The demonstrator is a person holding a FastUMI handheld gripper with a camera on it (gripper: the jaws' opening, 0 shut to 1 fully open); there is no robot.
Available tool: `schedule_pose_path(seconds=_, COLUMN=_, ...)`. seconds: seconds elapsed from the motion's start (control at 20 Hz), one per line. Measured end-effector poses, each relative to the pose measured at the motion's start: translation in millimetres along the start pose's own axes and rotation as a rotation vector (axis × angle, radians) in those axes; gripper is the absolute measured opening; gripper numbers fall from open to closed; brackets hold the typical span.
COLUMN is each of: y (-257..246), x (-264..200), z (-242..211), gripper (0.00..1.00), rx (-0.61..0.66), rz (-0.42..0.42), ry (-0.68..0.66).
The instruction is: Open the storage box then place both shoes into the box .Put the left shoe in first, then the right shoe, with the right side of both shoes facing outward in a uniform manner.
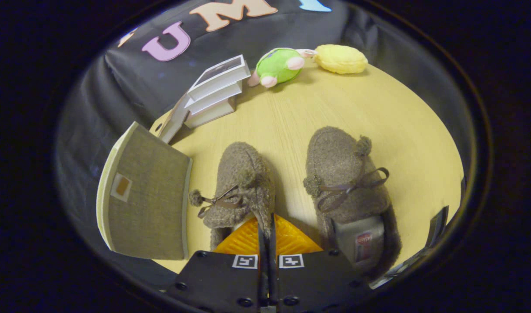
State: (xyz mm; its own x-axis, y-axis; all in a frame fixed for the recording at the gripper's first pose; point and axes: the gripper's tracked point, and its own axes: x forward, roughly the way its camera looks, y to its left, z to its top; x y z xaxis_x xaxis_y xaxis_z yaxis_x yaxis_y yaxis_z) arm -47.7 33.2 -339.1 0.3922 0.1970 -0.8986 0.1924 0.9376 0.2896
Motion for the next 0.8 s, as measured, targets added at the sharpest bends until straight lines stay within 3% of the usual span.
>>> schedule_pose_path(seconds=0.25, y=17.1, x=-30.9, z=11.7, gripper=0.04, rx=0.098, rz=0.031, ry=-0.014)
schedule_pose_path(seconds=0.8, y=104.7, x=-111.9, z=54.3, gripper=0.04, rx=0.127, rz=0.113, ry=-0.121)
